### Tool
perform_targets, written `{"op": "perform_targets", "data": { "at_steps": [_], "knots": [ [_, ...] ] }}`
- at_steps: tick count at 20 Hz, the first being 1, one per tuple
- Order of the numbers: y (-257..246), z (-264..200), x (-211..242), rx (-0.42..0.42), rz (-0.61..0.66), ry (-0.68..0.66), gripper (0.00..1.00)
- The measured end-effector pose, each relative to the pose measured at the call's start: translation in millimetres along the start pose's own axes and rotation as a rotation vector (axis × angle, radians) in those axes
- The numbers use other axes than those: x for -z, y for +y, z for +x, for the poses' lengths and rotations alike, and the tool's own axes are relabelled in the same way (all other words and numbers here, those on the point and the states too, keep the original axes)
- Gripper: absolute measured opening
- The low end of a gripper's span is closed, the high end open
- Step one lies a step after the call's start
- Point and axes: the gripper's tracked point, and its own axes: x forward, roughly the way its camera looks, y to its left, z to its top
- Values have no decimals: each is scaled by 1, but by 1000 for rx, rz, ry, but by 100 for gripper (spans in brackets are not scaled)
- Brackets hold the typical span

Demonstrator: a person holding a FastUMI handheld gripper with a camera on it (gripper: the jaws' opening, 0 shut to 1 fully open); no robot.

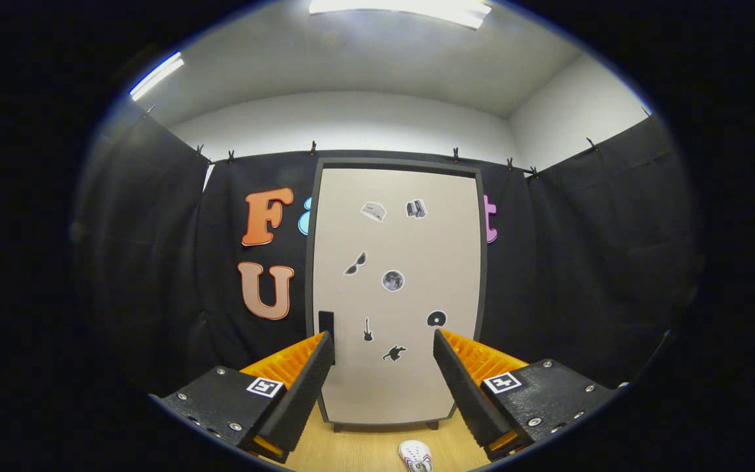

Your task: Open the shoe cabinet door, grab the shoes and put them into the shoe cabinet, then close the shoe cabinet door.

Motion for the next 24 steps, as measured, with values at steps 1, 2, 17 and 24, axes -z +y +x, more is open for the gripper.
{"op": "perform_targets", "data": {
  "at_steps": [1, 2, 17, 24],
  "knots": [
    [4, 4, 5, -4, -1, 9, 95],
    [9, 8, 10, -9, -1, 18, 95],
    [107, 141, 80, -64, -41, 114, 96],
    [110, 206, 128, -1, -31, 212, 93]
  ]
}}
